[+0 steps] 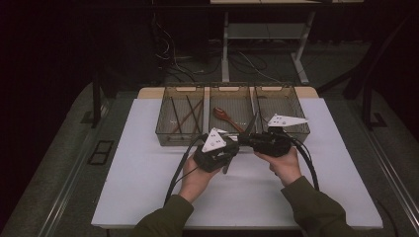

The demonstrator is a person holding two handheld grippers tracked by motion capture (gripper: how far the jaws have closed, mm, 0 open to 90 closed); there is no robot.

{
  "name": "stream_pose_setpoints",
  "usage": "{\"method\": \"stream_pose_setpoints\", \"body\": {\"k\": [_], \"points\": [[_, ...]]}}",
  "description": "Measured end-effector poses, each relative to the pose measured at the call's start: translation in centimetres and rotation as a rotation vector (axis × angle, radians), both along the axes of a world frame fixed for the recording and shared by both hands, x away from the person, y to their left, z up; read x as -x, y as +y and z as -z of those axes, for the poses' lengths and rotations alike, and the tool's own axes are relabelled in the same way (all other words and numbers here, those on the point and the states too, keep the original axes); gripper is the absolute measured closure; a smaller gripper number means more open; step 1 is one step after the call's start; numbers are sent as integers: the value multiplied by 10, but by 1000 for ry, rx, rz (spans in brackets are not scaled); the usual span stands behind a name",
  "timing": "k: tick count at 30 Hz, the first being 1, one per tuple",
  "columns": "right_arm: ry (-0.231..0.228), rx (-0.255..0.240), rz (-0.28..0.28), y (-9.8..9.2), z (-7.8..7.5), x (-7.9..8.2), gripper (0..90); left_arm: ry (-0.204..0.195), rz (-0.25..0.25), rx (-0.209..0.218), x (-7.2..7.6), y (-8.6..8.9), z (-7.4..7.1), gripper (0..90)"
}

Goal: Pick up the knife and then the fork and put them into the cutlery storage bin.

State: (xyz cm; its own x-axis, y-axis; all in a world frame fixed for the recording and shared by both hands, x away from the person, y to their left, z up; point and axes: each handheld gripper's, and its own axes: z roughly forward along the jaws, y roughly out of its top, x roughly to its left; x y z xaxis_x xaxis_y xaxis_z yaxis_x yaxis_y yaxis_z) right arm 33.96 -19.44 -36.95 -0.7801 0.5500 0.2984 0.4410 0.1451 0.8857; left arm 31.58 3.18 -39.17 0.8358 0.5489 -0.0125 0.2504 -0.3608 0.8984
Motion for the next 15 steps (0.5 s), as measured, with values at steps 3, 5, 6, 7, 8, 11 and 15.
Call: {"method": "stream_pose_setpoints", "body": {"k": [3, 5, 6, 7, 8, 11, 15], "points": [[13, -35, -27, 2, 0, -1, 878, 2, -2, 3, 0, 0, 1, 792], [-2, -9, -26, 5, -1, -1, 880, 10, -2, 25, -1, 2, 3, 790], [-3, -5, -27, 5, -2, -1, 880, 14, 0, 31, -1, 3, 3, 785], [-5, -2, -28, 5, -2, -2, 881, 18, 4, 38, -2, 5, 2, 783], [-9, 8, -29, 5, -3, -2, 881, 26, 16, 53, -2, 7, 2, 775], [-19, 28, -7, 1, -6, -3, 881, 47, 30, 65, -1, 14, -1, 693], [-30, 56, 28, -10, -14, -5, 882, 63, 61, 65, 1, 23, 2, 631]]}}
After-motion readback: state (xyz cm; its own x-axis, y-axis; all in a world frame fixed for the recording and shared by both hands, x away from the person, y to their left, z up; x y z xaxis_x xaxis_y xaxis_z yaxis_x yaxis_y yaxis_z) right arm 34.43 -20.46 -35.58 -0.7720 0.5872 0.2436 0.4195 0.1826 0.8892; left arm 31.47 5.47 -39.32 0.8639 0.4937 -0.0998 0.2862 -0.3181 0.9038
